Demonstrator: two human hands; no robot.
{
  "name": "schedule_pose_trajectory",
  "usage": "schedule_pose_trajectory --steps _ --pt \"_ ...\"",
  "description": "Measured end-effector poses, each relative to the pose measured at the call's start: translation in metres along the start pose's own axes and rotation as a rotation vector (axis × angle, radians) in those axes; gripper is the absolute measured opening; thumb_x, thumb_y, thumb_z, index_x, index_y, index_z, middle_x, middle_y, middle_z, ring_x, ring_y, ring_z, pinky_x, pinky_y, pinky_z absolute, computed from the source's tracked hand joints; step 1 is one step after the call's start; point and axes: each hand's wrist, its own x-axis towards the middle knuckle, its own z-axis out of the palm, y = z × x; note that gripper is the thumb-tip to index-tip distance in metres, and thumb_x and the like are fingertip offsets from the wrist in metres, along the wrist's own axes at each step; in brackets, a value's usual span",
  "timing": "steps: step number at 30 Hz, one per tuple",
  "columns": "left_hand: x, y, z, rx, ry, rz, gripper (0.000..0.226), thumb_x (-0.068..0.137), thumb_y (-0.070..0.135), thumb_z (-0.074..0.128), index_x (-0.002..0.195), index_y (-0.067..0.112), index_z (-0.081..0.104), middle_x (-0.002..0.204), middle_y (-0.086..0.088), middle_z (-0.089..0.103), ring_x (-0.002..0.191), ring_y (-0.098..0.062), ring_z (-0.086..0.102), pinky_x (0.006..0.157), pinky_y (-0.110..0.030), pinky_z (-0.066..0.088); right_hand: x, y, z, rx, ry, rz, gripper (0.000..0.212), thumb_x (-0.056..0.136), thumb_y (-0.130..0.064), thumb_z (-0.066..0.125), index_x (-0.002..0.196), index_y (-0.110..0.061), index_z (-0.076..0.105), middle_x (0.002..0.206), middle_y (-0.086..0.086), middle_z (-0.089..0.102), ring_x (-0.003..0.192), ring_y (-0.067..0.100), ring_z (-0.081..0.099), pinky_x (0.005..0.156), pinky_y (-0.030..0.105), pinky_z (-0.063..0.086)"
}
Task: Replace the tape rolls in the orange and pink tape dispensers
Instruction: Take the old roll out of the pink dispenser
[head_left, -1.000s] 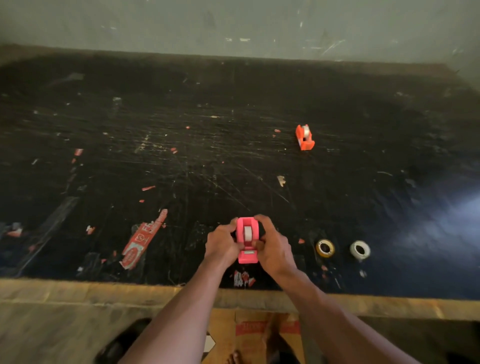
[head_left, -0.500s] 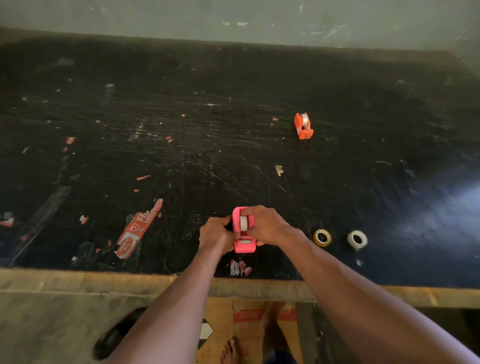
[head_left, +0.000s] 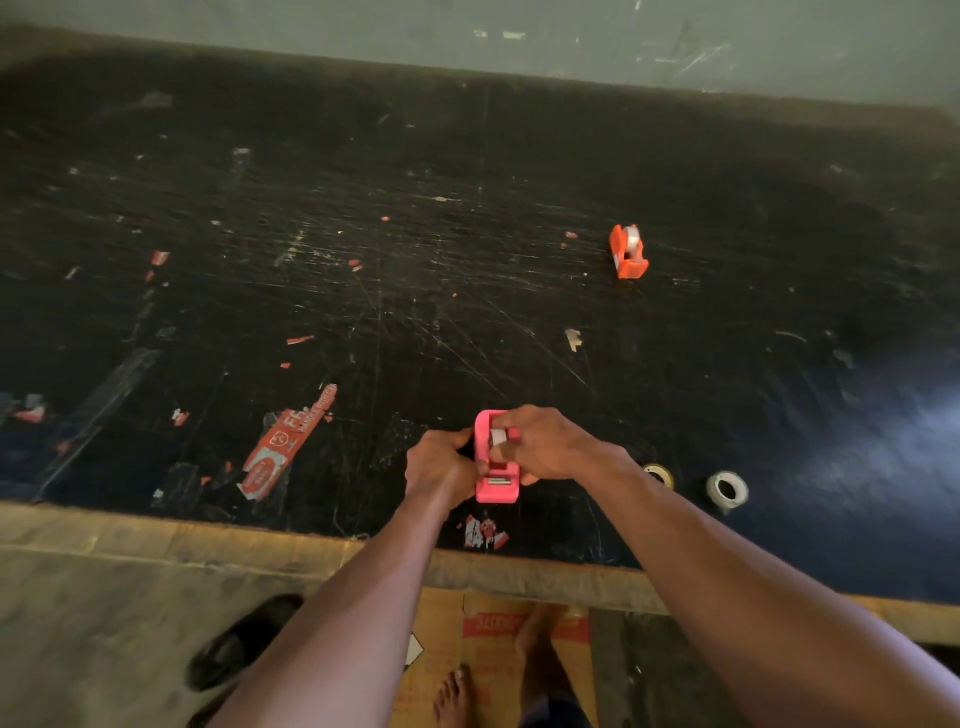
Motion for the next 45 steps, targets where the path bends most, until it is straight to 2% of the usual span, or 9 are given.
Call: schedule_pose_trajectory --steps 8,13,17,20,22,25,32,41,45 --pt "0.003 -0.002 0.001 -0.113 0.011 -0.041 0.049 0.084 0.012 0.074 0.129 0.032 0.068 0.121 -0.002 0.073 0.104 -0.022 0.072 0.089 -0.041 0.062 -0.015 0.008 -0.002 0.09 -0.069 -0.022 0.017 0.091 -0.023 0.068 0.108 -0.023 0.071 0.114 0.005 0.068 0.104 0.021 0.068 0.092 0.041 0.058" --pt "0.0 -0.003 0.006 -0.087 0.026 -0.04 0.044 0.081 0.016 0.078 0.122 0.03 0.072 0.118 -0.002 0.075 0.105 -0.022 0.072 0.091 -0.042 0.061 -0.033 0.009 0.006 0.1 0.099 -0.087 0.017 0.09 -0.018 0.068 0.106 -0.018 0.073 0.103 0.005 0.071 0.096 0.018 0.068 0.088 0.04 0.059" --pt "-0.007 0.002 0.001 -0.012 0.071 -0.023 0.047 0.075 0.034 0.081 0.121 0.032 0.072 0.123 -0.004 0.075 0.109 -0.024 0.072 0.097 -0.035 0.058 -0.044 0.005 0.004 0.049 0.254 -0.118 0.004 0.083 -0.019 0.075 0.082 -0.023 0.074 0.072 -0.002 0.064 0.072 0.013 0.061 0.076 0.036 0.052" --pt "-0.027 0.019 -0.017 -0.119 0.169 0.041 0.036 0.086 0.024 0.075 0.121 0.025 0.072 0.131 -0.009 0.07 0.118 -0.027 0.067 0.105 -0.035 0.051 -0.054 -0.001 -0.001 0.042 0.315 -0.101 0.013 0.081 -0.02 0.077 0.093 -0.021 0.077 0.076 -0.005 0.065 0.073 0.007 0.059 0.075 0.028 0.05" --pt "-0.035 0.026 -0.023 -0.352 0.03 0.032 0.017 0.087 0.014 0.074 0.097 0.026 0.079 0.116 -0.01 0.076 0.102 -0.026 0.074 0.093 -0.04 0.059 -0.057 -0.003 -0.004 0.038 0.324 -0.101 0.018 0.081 -0.019 0.078 0.098 -0.022 0.078 0.077 -0.009 0.065 0.077 0.005 0.059 0.075 0.024 0.049" --pt "-0.05 0.029 -0.028 -0.518 -0.24 0.056 0.019 0.092 0.004 0.065 0.104 0.011 0.078 0.1 -0.013 0.078 0.093 -0.024 0.076 0.081 -0.037 0.062 -0.06 -0.008 -0.001 0.019 0.356 -0.11 0.015 0.079 -0.018 0.078 0.093 -0.024 0.078 0.083 -0.001 0.071 0.085 0.014 0.066 0.08 0.033 0.055" --pt "-0.064 0.029 -0.038 -0.581 -0.255 0.06 0.02 0.092 -0.004 0.062 0.106 0.005 0.073 0.106 -0.017 0.076 0.098 -0.025 0.075 0.078 -0.032 0.062 -0.073 -0.012 0.006 0.065 0.412 -0.195 0.008 0.083 -0.03 0.076 0.09 -0.027 0.079 0.083 -0.004 0.074 0.086 0.012 0.068 0.08 0.032 0.056" --pt "-0.073 0.035 -0.03 -0.61 -0.301 -0.016 0.022 0.087 0.0 0.071 0.105 0.01 0.075 0.106 -0.014 0.075 0.097 -0.022 0.072 0.076 -0.028 0.06 -0.094 -0.002 0.003 0.114 0.403 -0.16 0.024 0.082 -0.012 0.074 0.07 -0.033 0.072 0.071 -0.011 0.064 0.075 0.004 0.058 0.075 0.028 0.05" --pt "-0.072 0.039 -0.015 -0.607 -0.285 -0.068 0.021 0.086 0.003 0.07 0.103 0.015 0.074 0.096 -0.013 0.077 0.086 -0.022 0.071 0.072 -0.032 0.06 -0.099 0.012 0.008 0.149 0.505 -0.1 0.014 0.078 -0.014 0.077 0.084 -0.026 0.076 0.076 -0.01 0.066 0.076 0.006 0.059 0.076 0.033 0.051"
